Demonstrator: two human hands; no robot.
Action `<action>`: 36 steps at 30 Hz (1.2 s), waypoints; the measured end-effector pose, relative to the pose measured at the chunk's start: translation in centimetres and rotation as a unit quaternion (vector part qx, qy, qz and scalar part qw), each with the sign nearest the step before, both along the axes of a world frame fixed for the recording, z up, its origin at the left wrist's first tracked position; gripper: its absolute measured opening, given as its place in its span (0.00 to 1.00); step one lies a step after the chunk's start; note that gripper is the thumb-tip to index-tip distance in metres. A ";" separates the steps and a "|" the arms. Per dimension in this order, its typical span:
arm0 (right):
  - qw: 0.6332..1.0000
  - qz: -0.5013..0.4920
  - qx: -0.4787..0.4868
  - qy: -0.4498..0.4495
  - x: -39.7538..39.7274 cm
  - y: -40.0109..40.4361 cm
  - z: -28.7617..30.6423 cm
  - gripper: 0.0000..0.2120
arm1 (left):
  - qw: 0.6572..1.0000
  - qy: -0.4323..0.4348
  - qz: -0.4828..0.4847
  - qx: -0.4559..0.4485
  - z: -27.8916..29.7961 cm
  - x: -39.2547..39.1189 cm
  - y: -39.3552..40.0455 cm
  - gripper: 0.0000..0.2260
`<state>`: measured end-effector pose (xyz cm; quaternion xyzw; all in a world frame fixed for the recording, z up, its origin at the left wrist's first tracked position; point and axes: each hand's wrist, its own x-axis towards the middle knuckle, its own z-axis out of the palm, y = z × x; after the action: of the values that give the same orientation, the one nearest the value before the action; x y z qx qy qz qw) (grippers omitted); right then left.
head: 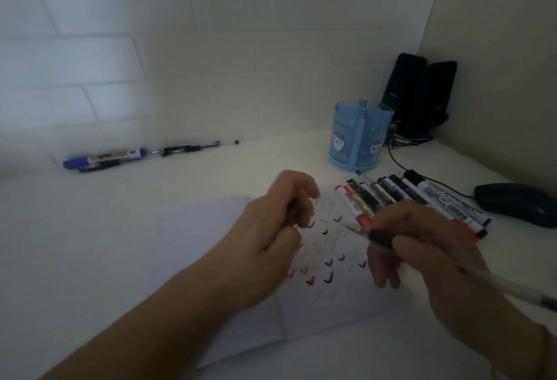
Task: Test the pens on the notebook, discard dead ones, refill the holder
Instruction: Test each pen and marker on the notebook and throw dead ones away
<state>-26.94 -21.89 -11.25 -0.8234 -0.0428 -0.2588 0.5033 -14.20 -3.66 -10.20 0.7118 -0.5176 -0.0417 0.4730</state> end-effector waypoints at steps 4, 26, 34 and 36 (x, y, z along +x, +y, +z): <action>0.995 -0.015 0.080 0.060 0.4 0.0 0.5 0.06 | 0.997 -0.055 0.047 0.035 -1.0 1.8 0.1 0.22; 0.977 -0.165 -0.046 0.124 1.1 0.3 0.3 0.16 | 0.997 -0.046 -0.011 0.060 -1.2 1.2 -0.3 0.13; 0.976 0.061 0.208 0.036 0.1 0.7 1.2 0.14 | 0.978 0.198 -0.059 -0.026 -0.6 1.1 -0.8 0.10; 0.974 0.058 0.217 0.026 0.2 0.7 1.0 0.10 | 0.977 0.197 -0.075 -0.040 -0.6 1.2 -0.8 0.10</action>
<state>-26.74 -21.22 -10.20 -0.6971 -0.0207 -0.2111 0.6849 -13.04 -4.50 -10.79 0.6291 -0.4675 -0.1956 0.5894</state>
